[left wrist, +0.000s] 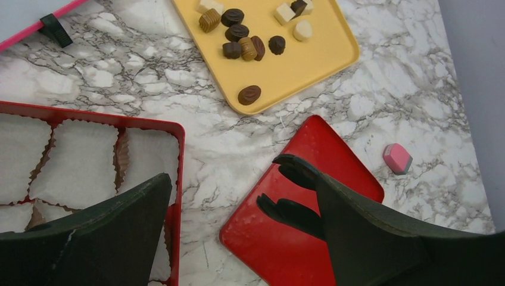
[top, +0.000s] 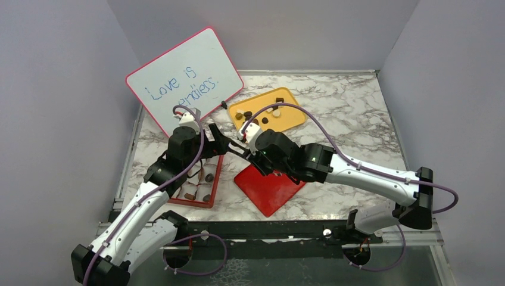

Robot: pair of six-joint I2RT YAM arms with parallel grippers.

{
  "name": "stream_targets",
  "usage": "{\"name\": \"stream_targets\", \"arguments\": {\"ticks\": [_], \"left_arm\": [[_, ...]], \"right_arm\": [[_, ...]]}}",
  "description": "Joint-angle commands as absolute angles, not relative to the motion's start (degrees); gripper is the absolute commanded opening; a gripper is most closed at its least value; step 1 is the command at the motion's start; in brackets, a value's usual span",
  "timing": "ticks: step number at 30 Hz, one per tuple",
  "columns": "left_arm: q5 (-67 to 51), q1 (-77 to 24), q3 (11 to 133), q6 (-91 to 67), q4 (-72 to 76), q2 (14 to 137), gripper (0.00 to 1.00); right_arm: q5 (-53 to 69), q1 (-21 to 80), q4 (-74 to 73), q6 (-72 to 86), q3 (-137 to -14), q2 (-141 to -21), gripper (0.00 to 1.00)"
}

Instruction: Pack the chocolate

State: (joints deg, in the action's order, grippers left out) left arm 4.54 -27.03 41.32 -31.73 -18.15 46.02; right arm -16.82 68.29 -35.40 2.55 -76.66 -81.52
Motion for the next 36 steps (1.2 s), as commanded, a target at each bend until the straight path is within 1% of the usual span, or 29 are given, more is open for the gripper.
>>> {"name": "stream_targets", "arguments": {"ticks": [1, 9, 17, 26, 36], "left_arm": [[4.5, -27.2, 40.2, -31.4, -19.2, 46.9, 0.91], [4.2, -27.2, 40.1, -30.4, -19.2, 44.5, 0.91], [5.1, -27.2, 40.7, -28.3, -19.5, 36.6, 0.97], [13.2, -27.1, 39.0, -22.7, -20.5, 26.8, 0.99], [13.0, -27.2, 38.4, -21.7, -20.6, 25.9, 0.99]], "right_arm": [[-17.5, 68.5, -31.0, 3.3, -75.8, -77.5, 0.36], [-20.6, 68.5, -33.7, 4.6, -76.0, -79.9, 0.36], [-24.4, 66.9, -35.2, 4.9, -76.5, -82.9, 0.36], [-19.5, 59.6, -32.4, 4.3, -76.7, -87.7, 0.36], [-13.4, 51.2, -29.3, 2.8, -78.9, -94.8, 0.36]]}}
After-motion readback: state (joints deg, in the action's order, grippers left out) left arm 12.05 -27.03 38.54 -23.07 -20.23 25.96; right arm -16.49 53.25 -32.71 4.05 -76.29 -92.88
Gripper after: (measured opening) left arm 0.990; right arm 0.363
